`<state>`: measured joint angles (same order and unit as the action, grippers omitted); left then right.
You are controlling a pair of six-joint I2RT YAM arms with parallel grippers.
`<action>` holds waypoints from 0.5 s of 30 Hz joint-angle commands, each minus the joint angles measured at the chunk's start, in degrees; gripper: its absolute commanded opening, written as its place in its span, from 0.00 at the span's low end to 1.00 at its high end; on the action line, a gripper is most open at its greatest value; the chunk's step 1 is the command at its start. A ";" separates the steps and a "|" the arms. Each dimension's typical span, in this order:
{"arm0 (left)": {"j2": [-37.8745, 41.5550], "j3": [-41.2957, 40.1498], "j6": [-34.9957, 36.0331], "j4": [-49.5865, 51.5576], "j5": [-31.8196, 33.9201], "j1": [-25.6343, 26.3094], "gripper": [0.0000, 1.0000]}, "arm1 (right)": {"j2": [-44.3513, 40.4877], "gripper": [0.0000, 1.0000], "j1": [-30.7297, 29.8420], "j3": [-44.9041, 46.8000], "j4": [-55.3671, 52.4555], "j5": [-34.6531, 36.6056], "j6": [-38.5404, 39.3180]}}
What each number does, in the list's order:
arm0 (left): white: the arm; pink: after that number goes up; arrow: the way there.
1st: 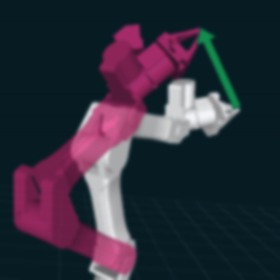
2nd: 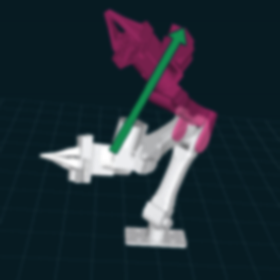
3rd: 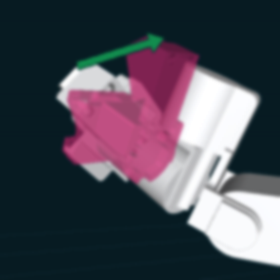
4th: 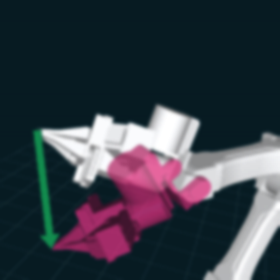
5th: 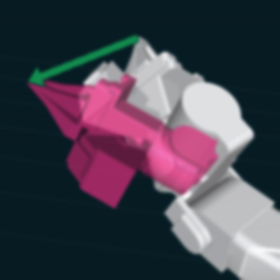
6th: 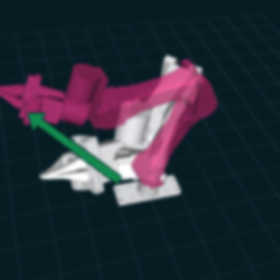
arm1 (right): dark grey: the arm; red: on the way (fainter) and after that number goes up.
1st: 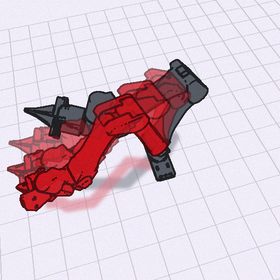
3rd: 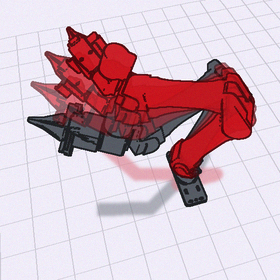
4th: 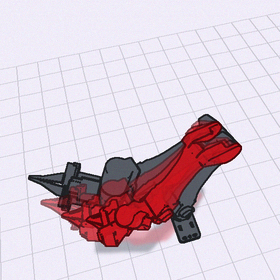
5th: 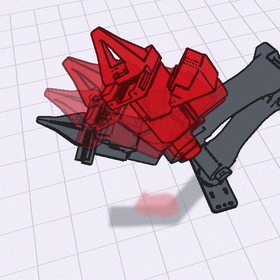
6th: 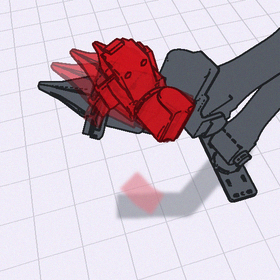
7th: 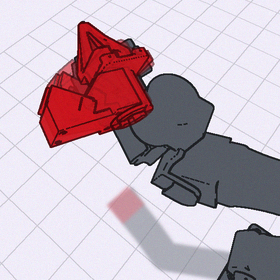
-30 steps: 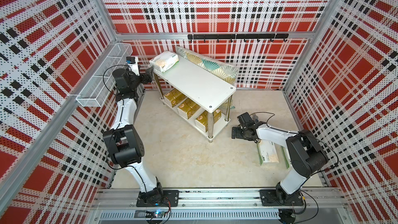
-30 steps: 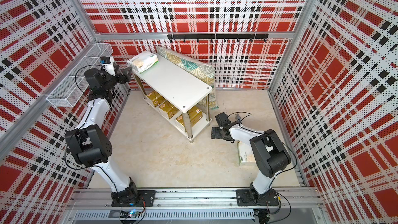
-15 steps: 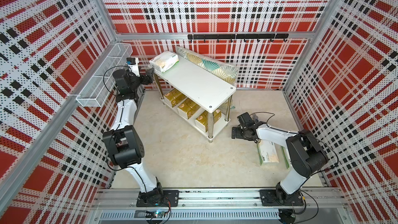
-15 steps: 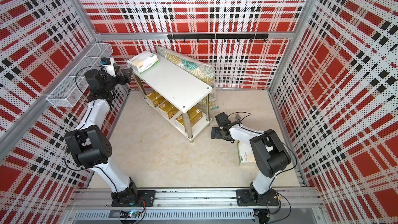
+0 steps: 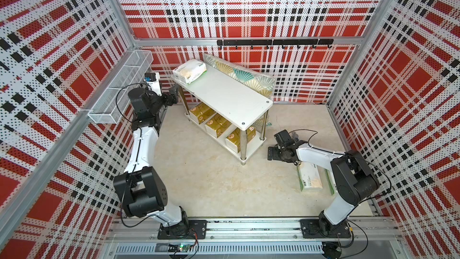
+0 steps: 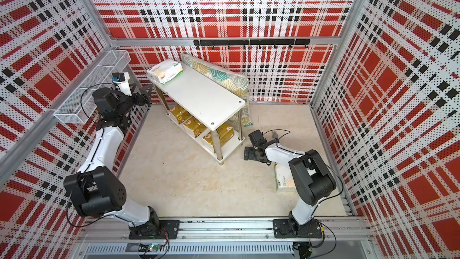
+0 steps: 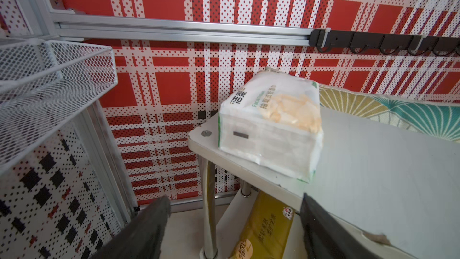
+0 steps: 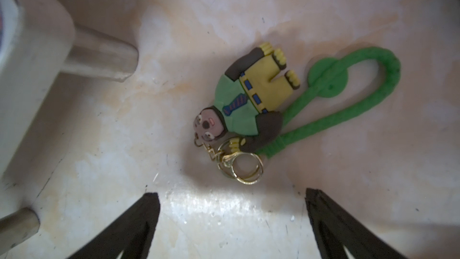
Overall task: Place the tissue boxes on the shelf by color
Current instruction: Place a box of tissues on the shelf.
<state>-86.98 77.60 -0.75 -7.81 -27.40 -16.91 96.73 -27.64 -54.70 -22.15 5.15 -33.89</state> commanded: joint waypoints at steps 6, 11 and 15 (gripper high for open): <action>14.10 -17.30 -4.96 6.95 12.36 5.72 0.85 | -5.08 1.00 -0.50 1.13 -0.19 1.58 -0.64; 18.48 -19.85 -8.32 15.94 19.05 10.84 0.85 | -7.61 1.00 -0.49 0.58 -3.44 2.62 -0.31; 21.93 -21.34 -8.93 22.56 26.59 16.12 0.85 | -9.37 1.00 -0.51 0.66 -5.57 3.42 -0.52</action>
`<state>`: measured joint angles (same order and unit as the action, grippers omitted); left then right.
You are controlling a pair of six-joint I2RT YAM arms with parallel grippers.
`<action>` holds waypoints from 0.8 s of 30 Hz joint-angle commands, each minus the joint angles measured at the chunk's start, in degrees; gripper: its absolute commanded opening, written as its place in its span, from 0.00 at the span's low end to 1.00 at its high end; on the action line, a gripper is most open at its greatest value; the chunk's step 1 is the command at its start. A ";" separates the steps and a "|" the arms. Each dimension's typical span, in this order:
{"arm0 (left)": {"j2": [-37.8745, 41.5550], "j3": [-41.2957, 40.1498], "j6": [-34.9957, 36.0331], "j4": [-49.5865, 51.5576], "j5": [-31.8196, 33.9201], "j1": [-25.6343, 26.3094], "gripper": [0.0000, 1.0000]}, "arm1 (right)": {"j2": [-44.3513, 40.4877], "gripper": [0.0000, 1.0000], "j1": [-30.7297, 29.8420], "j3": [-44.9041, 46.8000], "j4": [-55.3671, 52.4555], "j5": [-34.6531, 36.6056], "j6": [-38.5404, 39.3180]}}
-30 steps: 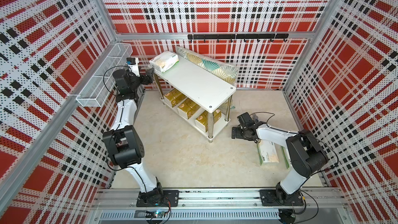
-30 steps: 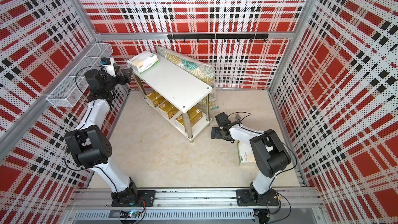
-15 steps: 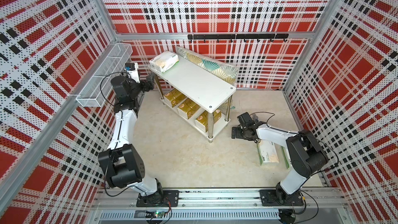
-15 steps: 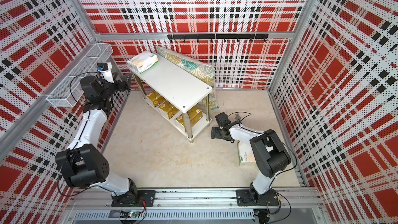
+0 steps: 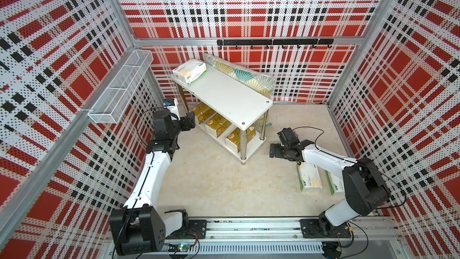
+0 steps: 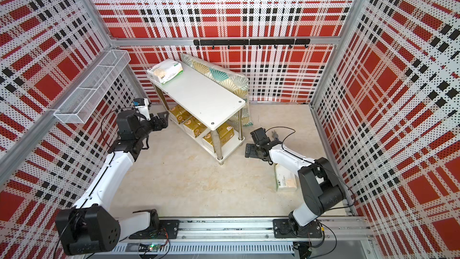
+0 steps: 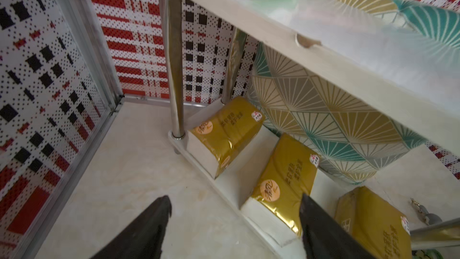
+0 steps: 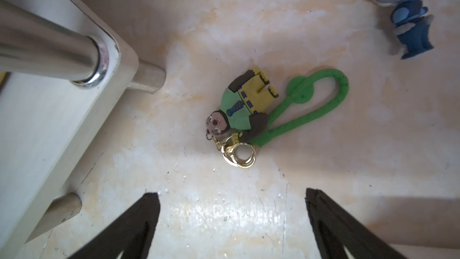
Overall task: Place the tissue boxes on the shelf by color
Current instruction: Place a box of tissues on the shelf.
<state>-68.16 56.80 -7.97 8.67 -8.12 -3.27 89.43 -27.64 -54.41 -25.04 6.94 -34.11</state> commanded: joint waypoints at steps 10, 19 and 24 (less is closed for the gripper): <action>9.28 -6.36 -8.93 14.29 15.55 20.11 0.85 | -8.12 1.00 -0.49 0.14 -12.68 8.76 -0.85; 11.30 -11.14 -17.41 15.46 24.62 37.86 0.85 | -13.72 1.00 2.37 2.38 -21.02 12.57 -0.59; 10.22 -11.94 -20.07 17.67 29.63 46.40 0.85 | -17.47 1.00 7.41 4.80 -22.53 11.26 1.44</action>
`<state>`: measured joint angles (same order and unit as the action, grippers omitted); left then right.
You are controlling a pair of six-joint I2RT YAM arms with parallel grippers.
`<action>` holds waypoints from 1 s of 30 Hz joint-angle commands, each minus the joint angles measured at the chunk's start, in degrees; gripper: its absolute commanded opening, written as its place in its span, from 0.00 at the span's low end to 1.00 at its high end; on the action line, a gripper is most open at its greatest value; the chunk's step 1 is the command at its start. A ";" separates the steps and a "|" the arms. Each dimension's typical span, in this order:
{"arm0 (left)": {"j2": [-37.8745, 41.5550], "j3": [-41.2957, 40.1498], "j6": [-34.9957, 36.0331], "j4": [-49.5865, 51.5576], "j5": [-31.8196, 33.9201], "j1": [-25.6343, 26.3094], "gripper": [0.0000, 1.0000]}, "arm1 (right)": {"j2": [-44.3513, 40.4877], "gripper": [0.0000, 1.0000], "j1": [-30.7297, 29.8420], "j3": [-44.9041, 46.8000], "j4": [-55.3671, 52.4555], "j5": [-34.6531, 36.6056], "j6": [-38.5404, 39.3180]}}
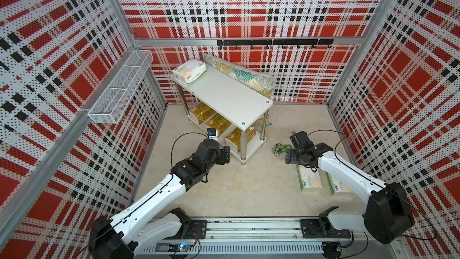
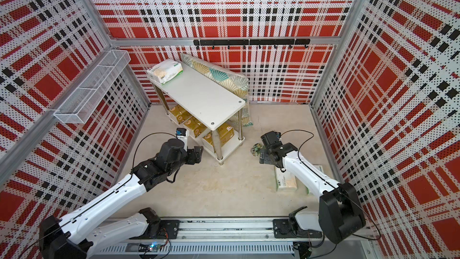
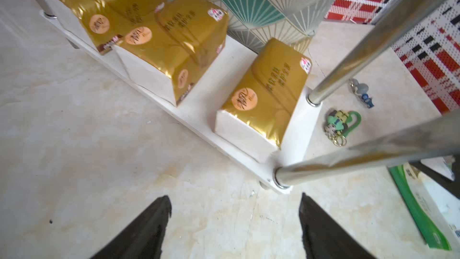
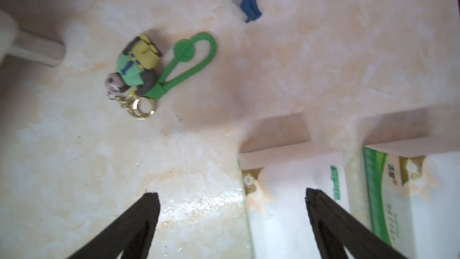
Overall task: Place the tissue boxes on the shelf by color
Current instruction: Place a box of tissues on the shelf, then pick up the box of tissues from the center of the board.
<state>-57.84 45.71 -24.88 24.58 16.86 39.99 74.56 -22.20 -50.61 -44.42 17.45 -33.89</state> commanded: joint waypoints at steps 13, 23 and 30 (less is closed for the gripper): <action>-1.69 -4.21 -10.61 -0.02 5.81 19.14 0.85 | -0.37 1.00 7.71 2.34 -6.11 -2.71 4.97; -7.52 -2.05 -8.51 -4.51 5.65 23.85 0.85 | 1.51 1.00 10.66 2.81 -4.11 -8.64 8.10; -8.03 -1.29 -6.93 -5.88 5.38 25.44 0.85 | 4.44 1.00 11.03 2.97 -3.75 -10.15 8.84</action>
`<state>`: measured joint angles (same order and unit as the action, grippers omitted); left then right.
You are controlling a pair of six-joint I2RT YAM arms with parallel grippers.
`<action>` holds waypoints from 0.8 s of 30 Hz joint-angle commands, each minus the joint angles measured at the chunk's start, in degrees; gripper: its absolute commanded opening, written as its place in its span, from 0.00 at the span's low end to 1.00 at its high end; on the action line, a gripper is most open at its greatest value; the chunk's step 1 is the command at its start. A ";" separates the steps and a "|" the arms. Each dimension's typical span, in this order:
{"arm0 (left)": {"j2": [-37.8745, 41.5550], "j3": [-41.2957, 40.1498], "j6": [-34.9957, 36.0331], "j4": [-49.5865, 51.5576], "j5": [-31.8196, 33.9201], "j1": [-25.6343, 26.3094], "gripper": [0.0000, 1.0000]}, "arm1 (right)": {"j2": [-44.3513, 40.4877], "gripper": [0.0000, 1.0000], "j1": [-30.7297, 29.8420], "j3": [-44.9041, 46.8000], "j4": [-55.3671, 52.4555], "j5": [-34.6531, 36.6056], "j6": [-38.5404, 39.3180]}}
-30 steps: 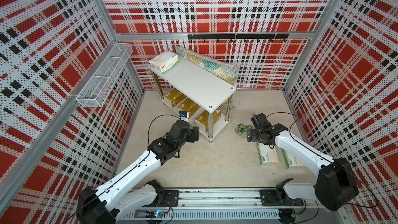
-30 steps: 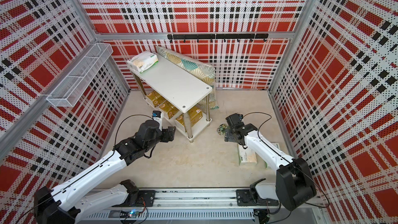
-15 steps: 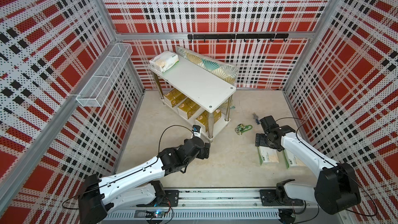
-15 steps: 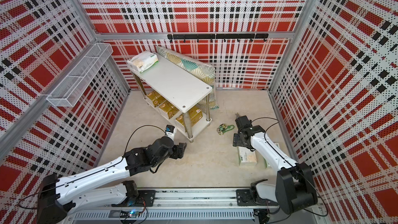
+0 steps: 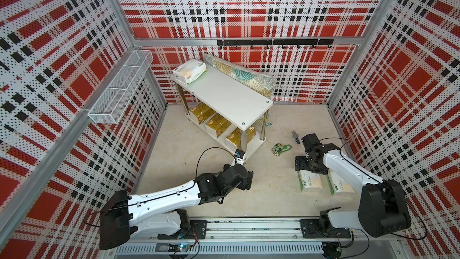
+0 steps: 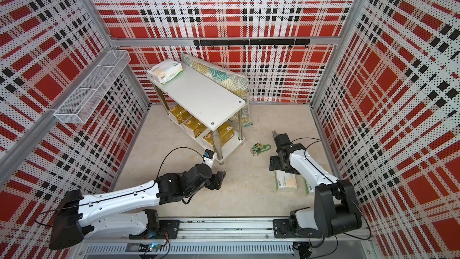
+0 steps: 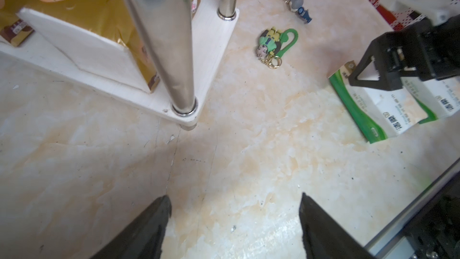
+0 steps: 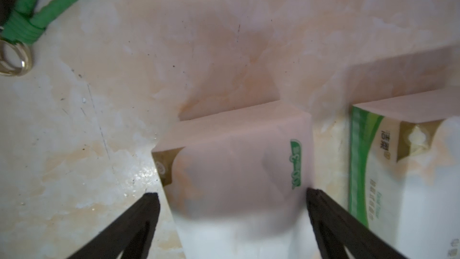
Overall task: Place the tissue boxes on the shelf by color
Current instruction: Pick up the box of tissues from the center of the board.
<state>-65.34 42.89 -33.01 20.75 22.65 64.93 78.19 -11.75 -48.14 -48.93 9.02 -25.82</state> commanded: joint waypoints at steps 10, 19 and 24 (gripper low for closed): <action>-1.61 2.26 2.56 -4.10 -0.42 1.40 0.85 | 0.14 1.00 0.59 -0.22 0.27 0.45 0.03; -2.14 2.23 4.10 -5.79 -0.84 1.41 0.85 | -1.26 1.00 0.96 -1.85 -2.12 2.53 -1.23; -2.15 2.14 4.88 -5.98 -1.12 1.40 0.85 | -1.07 1.00 2.67 -0.90 -0.61 2.50 -0.92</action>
<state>-67.26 43.55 -29.50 16.16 21.91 66.04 77.56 -10.15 -48.90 -49.82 10.52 -26.44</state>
